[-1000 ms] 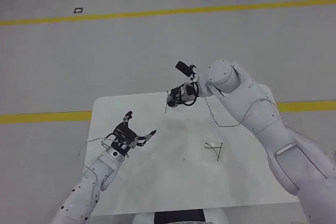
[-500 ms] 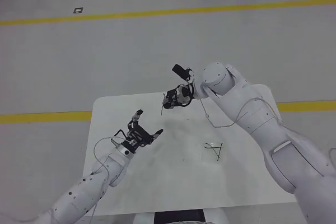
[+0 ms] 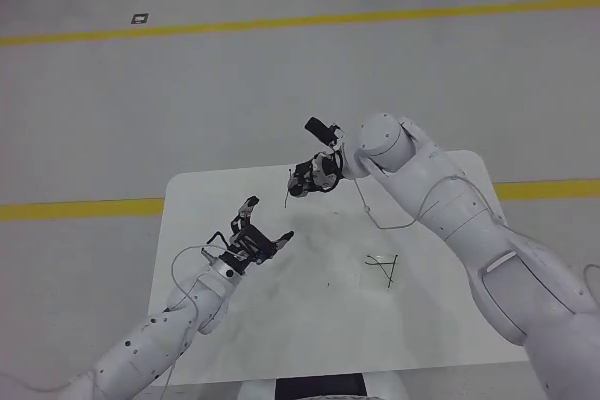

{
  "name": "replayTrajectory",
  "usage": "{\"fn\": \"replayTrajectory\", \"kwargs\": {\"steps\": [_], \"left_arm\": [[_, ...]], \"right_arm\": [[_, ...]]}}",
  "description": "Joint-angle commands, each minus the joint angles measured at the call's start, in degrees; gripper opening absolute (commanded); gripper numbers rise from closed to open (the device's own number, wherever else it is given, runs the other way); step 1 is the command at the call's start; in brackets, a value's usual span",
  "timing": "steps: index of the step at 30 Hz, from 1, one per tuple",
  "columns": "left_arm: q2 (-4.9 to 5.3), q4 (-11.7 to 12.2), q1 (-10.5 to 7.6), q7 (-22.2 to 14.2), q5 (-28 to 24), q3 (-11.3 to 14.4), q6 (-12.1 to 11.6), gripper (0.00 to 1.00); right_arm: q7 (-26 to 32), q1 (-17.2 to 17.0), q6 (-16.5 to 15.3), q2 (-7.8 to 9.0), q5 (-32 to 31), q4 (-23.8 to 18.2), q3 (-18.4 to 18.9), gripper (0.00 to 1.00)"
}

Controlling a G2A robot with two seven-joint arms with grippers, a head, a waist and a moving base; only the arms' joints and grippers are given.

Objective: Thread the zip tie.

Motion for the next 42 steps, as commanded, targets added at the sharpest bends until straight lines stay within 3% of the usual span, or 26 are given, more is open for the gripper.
{"fn": "replayTrajectory", "kwargs": {"steps": [1,11,18,22,27,33,37,42], "left_arm": [[0.00,0.00,0.00,0.00,0.00,0.00,0.00,1.00],[0.00,0.00,0.00,0.00,0.00,0.00,0.00,1.00],[-0.50,0.71,-0.67,-3.59,0.00,0.15,1.00,1.00],[0.04,2.35,-3.46,-5.05,0.00,3.68,3.04,1.00],[1.20,4.13,-9.45,-7.06,0.00,11.65,7.04,1.00],[1.85,4.91,-16.68,-10.54,0.00,18.47,7.04,1.00],[2.01,4.96,-19.19,-12.26,0.00,20.55,7.04,1.00],[2.01,4.96,-19.19,-12.26,0.00,20.55,7.04,1.00]], "right_arm": [[0.00,0.00,0.00,0.00,0.00,0.00,0.00,0.00],[-0.88,-0.42,-0.17,0.00,-0.05,-0.19,0.08,0.00],[-4.18,-1.95,0.00,-0.06,0.84,0.72,0.80,0.00],[-5.86,-2.15,0.00,-0.54,2.83,2.21,0.53,0.00],[-8.08,-1.66,0.00,-1.22,5.06,4.12,-0.86,0.00],[-10.32,-0.51,0.00,-1.87,7.58,6.45,-3.28,0.00],[-11.05,0.37,0.00,-2.13,9.48,7.83,-4.93,0.00],[-11.20,0.54,0.00,-2.14,9.73,7.83,-5.14,0.00]]}}
